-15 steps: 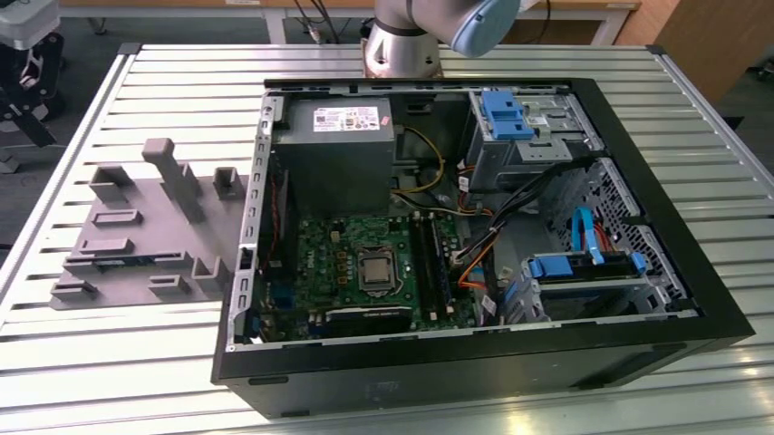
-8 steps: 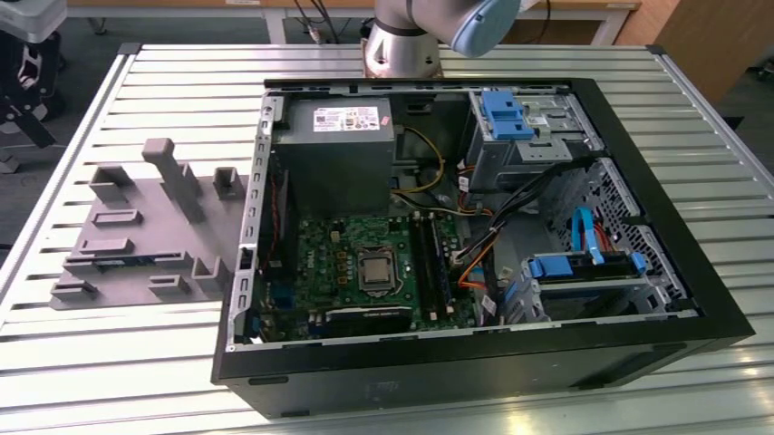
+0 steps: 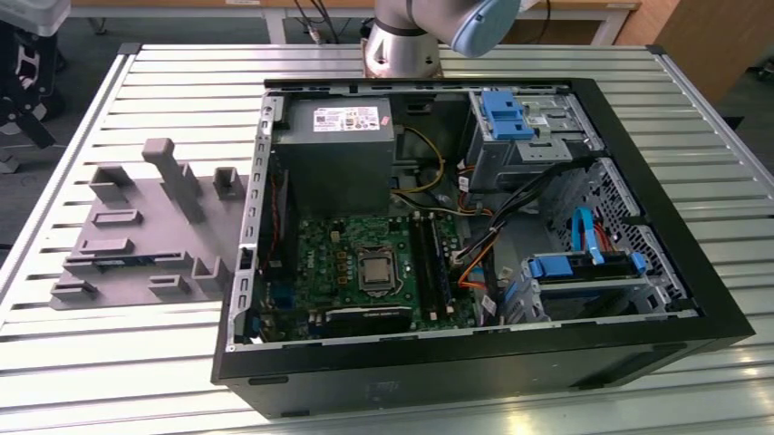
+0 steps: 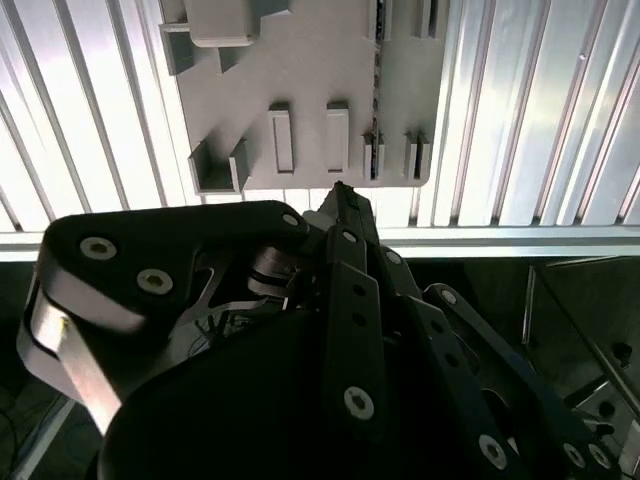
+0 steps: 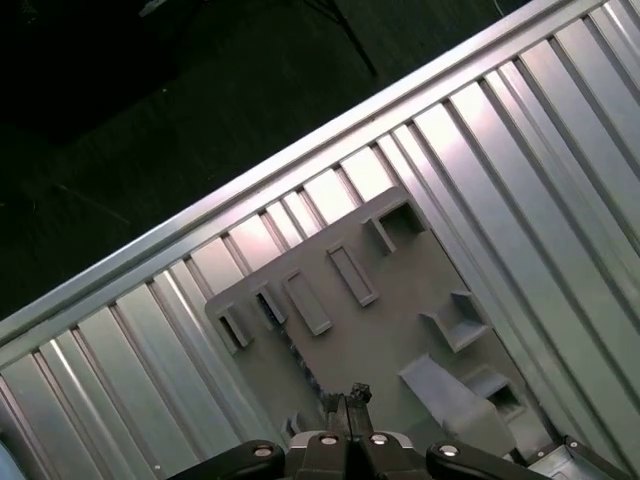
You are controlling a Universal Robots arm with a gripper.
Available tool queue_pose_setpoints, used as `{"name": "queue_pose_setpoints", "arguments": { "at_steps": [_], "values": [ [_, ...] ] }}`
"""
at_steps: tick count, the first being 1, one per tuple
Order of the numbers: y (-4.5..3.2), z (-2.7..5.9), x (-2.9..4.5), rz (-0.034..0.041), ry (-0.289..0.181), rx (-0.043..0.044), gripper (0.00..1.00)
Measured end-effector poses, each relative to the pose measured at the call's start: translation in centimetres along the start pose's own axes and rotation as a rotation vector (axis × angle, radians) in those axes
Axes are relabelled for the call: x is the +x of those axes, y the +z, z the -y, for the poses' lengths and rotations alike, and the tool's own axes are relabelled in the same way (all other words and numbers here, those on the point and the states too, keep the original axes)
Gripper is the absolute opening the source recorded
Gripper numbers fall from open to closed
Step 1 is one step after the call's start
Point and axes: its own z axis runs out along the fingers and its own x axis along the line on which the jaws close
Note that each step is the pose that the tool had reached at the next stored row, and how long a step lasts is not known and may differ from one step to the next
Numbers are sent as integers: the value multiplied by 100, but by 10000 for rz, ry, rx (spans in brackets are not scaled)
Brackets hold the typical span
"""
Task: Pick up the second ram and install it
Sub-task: 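Pick up the second ram and move it above second insertion slot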
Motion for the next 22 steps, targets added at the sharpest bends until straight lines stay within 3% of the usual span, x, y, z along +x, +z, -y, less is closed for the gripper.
{"name": "queue_pose_setpoints", "arguments": {
  "at_steps": [12,22],
  "values": [
    [1,0,0,-5,-121,-1,11],
    [5,0,0,-75,-1800,-29,11]
  ]
}}
